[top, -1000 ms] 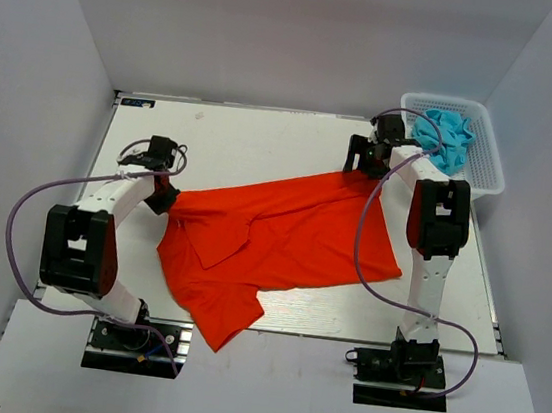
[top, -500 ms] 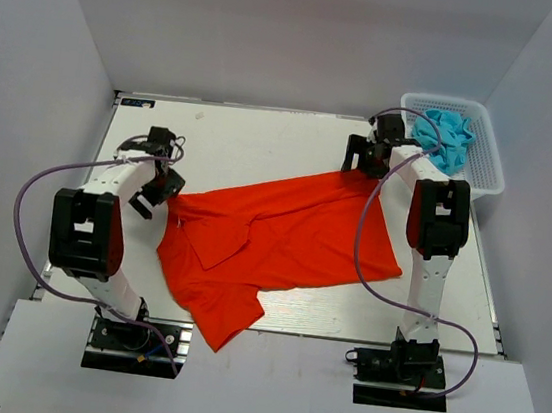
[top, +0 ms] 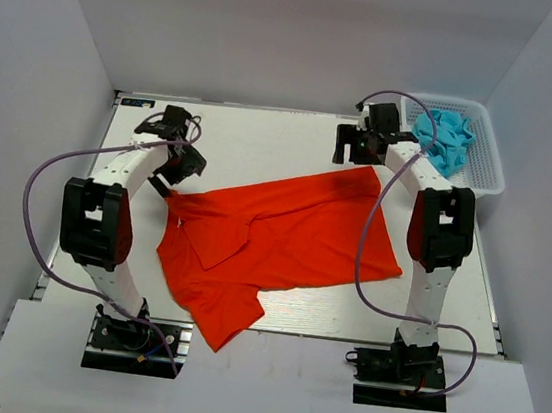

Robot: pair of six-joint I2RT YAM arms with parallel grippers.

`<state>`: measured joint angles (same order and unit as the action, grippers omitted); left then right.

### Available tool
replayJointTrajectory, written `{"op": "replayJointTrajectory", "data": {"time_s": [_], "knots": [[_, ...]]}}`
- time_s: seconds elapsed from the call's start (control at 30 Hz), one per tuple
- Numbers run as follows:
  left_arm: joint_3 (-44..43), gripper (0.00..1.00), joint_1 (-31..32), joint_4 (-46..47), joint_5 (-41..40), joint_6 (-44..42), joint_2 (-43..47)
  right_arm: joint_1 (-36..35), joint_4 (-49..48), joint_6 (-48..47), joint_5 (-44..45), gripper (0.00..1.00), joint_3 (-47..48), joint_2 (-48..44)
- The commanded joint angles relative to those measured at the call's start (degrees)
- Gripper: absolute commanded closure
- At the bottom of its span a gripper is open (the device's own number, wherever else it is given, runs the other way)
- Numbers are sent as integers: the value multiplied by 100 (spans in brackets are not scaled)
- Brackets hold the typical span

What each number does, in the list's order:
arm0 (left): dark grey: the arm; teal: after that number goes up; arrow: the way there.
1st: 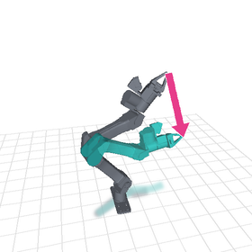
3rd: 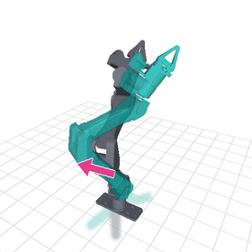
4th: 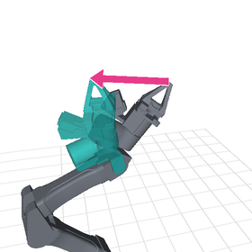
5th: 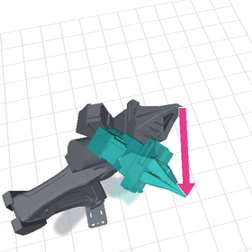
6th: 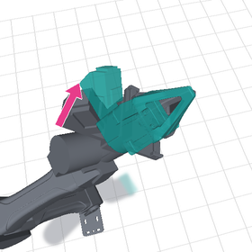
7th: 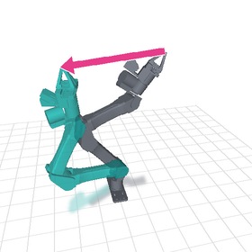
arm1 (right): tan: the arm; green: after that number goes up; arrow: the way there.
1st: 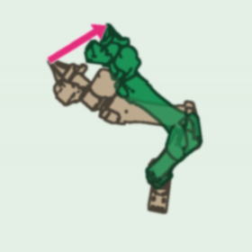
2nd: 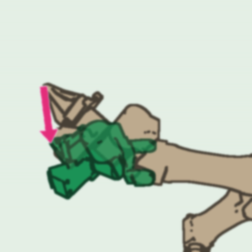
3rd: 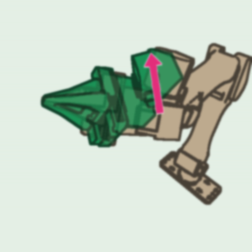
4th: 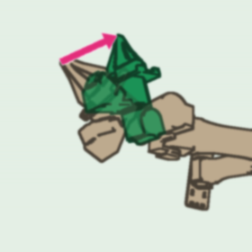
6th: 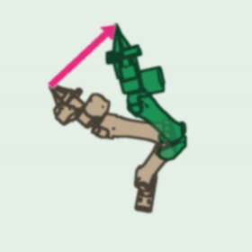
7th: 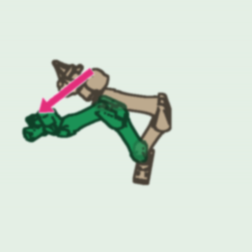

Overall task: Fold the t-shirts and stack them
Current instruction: Fold the flattened tshirt in 1/3 of the way

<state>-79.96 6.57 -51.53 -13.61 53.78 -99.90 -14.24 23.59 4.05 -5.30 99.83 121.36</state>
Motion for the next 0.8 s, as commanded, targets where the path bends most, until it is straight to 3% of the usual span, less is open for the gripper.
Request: {"op": "replayJointTrajectory", "data": {"time_s": [0.0, 0.13, 0.33, 0.47, 0.6, 0.77], "knots": [[174, 0, 309, 600, 850, -236, -29, -61, -83, 60, 117, 10, -218, -280], [236, 0, 495, 547, 1035, -236, -617, -61, -136, 350, 117, 10, -508, -227], [867, 0, 276, 415, 396, -44, -786, -18, -154, 579, 21, 10, -755, 45], [808, 0, 222, 301, 192, 19, -1224, 9, -84, 719, 20, 10, -720, 300], [255, 0, 47, 433, 139, -51, -1892, -8, 84, 921, 73, 10, -421, 634], [-1256, 0, -146, 749, 411, -631, -2919, 44, 216, 1115, 196, 10, -210, 862]]}}
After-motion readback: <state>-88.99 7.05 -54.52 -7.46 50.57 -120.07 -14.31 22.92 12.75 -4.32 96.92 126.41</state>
